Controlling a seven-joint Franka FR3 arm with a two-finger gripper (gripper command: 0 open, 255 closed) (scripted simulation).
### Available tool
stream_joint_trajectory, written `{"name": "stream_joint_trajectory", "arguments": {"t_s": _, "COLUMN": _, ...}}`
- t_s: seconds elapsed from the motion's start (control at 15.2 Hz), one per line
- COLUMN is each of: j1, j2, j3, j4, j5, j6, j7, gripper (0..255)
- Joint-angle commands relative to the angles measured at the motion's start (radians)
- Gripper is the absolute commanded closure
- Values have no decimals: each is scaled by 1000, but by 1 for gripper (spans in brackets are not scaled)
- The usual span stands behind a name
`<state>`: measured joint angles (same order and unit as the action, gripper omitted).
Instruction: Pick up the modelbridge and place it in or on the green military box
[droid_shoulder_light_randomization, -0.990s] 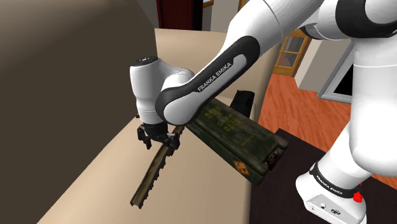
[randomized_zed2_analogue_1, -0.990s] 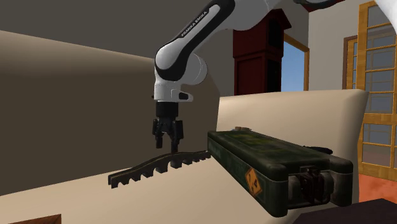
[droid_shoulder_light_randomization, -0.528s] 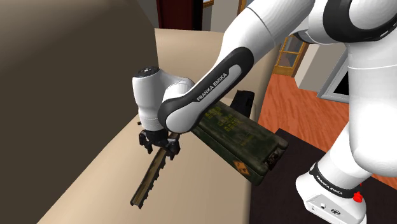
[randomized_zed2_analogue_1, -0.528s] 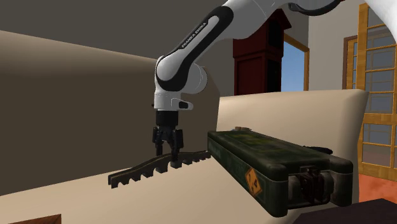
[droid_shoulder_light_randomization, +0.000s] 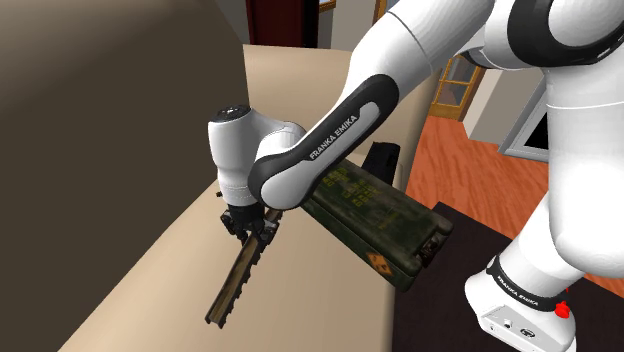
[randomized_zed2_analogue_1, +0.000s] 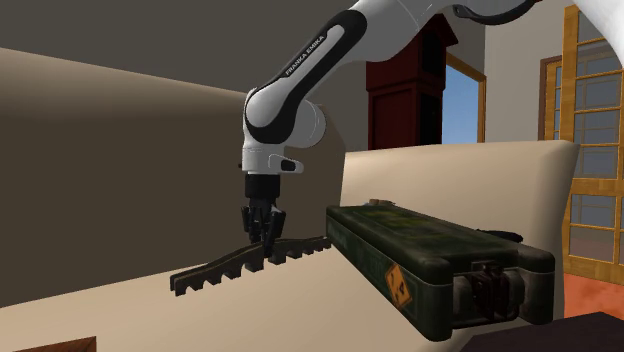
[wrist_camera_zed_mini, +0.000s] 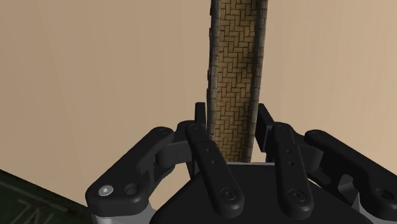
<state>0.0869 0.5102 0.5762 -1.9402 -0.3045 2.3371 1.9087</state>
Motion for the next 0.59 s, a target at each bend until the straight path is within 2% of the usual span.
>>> {"name": "stream_joint_trajectory", "arguments": {"t_s": 0.0, "j1": 0, "j2": 0, "j3": 0, "j4": 0, "j5": 0, "j6": 0, "j7": 0, "gripper": 255}}
{"name": "stream_joint_trajectory", "arguments": {"t_s": 0.53, "j1": -7, "j2": -18, "j3": 10, "j4": 2, "j5": 13, "j6": -19, "j7": -7, "gripper": 255}}
